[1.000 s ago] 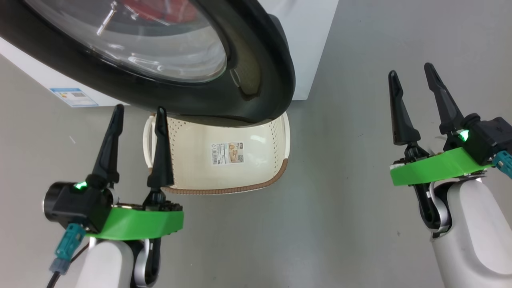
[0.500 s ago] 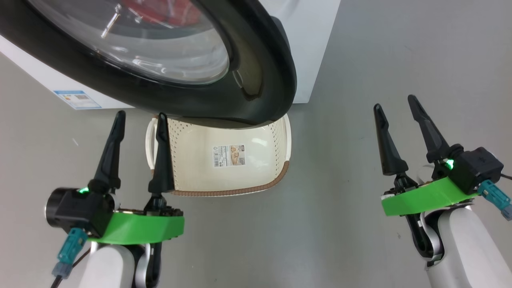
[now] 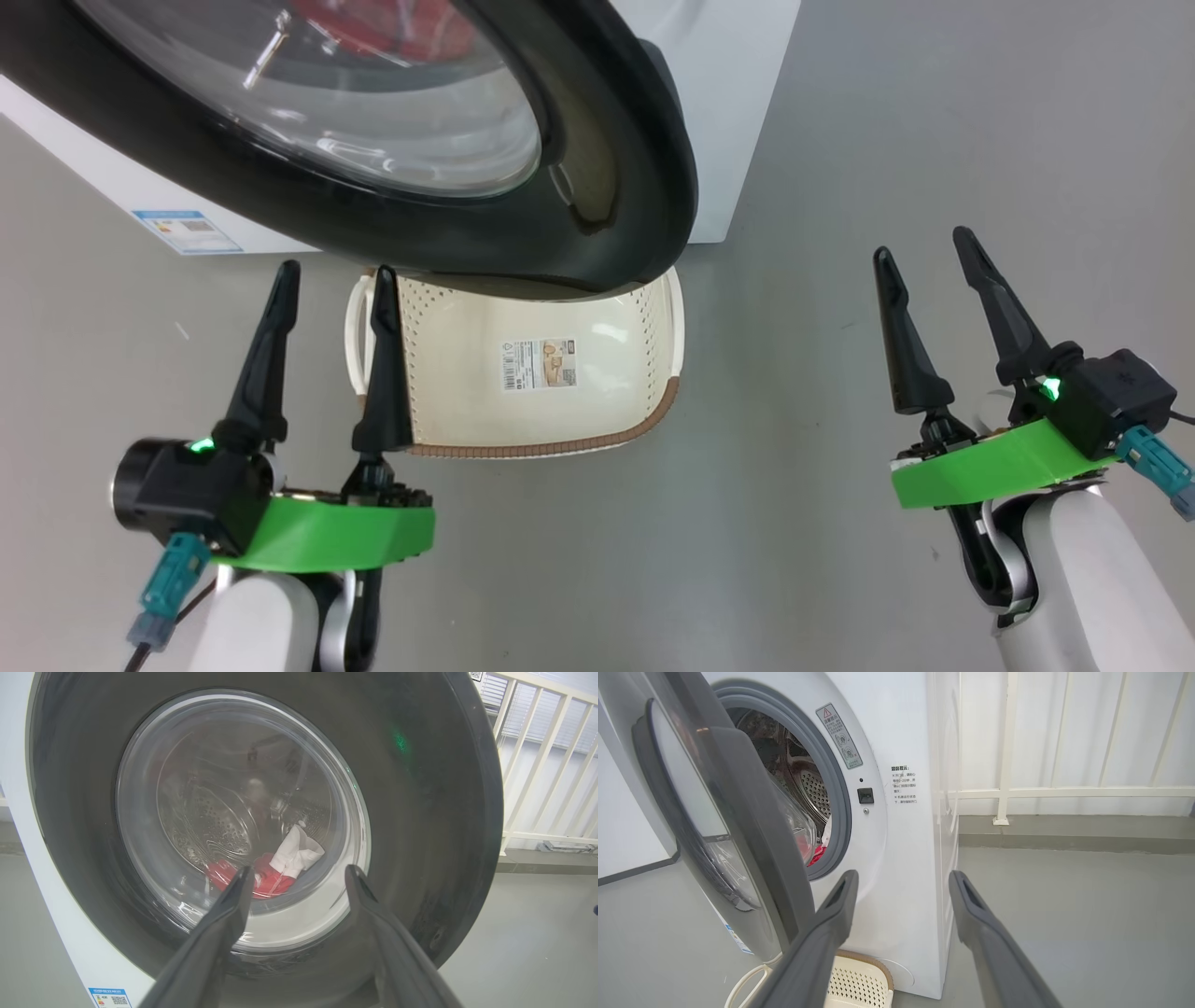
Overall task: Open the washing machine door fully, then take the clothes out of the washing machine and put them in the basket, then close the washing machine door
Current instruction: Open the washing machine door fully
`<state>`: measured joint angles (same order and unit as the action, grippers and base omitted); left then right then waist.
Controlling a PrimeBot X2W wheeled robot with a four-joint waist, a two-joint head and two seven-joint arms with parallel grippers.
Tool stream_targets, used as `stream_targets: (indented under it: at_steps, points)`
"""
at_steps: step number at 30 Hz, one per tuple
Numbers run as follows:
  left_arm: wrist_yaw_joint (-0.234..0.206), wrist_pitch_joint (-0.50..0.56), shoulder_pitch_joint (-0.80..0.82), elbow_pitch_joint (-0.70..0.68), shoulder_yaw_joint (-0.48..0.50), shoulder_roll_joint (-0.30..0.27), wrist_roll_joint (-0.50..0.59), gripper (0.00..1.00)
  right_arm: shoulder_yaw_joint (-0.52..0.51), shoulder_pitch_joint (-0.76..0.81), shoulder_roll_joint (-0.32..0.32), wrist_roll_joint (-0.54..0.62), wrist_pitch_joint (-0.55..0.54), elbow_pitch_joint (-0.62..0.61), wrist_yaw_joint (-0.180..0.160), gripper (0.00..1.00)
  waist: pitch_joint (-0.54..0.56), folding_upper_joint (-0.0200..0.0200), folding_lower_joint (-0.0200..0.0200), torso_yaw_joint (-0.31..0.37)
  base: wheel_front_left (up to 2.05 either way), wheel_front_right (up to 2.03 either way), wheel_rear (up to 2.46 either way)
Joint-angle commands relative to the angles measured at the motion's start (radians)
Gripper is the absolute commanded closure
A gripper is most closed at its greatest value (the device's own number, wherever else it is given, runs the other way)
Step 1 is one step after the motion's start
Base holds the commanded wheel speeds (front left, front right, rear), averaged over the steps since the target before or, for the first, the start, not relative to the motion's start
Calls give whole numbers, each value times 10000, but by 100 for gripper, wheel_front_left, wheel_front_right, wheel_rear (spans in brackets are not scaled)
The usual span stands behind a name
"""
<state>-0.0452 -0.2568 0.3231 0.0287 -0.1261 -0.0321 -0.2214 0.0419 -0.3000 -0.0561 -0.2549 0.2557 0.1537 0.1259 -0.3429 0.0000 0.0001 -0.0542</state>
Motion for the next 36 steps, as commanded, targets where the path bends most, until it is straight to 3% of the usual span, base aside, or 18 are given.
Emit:
stream_targets:
  at_steps: [1,2,3,8,15,19,20,25,32,36]
  points:
    - [-109,-49,-92,-258,264,-181,18,0,202,148,58,-153,60,-224,48,55,18,0,-1,-22,0,0,0]
    - [-113,-49,-100,-259,250,-181,18,0,197,138,58,-167,60,-198,48,70,28,0,-1,-36,0,0,0]
    - [-117,-49,-108,-261,238,-181,20,0,202,119,58,-175,60,-167,48,100,34,0,-1,-49,0,0,0]
    - [-127,-49,-119,-266,183,-181,12,0,305,-252,58,-1158,60,264,48,100,39,0,-1,-112,0,0,0]
    - [-114,-49,-83,-271,66,-181,22,0,773,-1532,58,-4094,-175,1184,48,100,-16,0,-1,-251,0,0,0]
    - [-112,-49,-52,-292,-37,-181,41,0,1095,-2509,58,-6253,-1018,1548,48,100,-72,0,-1,-396,0,0,0]
    - [-120,-49,-54,-290,-53,-181,43,0,1172,-2868,58,-7295,-1570,1647,48,100,-101,0,-1,-450,0,0,0]
    - [-127,-49,-20,-306,-56,-181,61,0,1181,-3746,58,-9738,-3089,1935,48,100,-227,0,-1,-555,0,0,0]
    - [-130,-49,69,-319,-27,-181,-10,0,1248,-4869,58,-12166,-5227,2659,48,100,-396,0,-1,-667,0,0,0]
    - [-122,-49,120,-322,-18,-181,-21,0,1288,-5258,58,-12893,-5962,2999,48,100,-448,0,-1,-732,0,0,0]
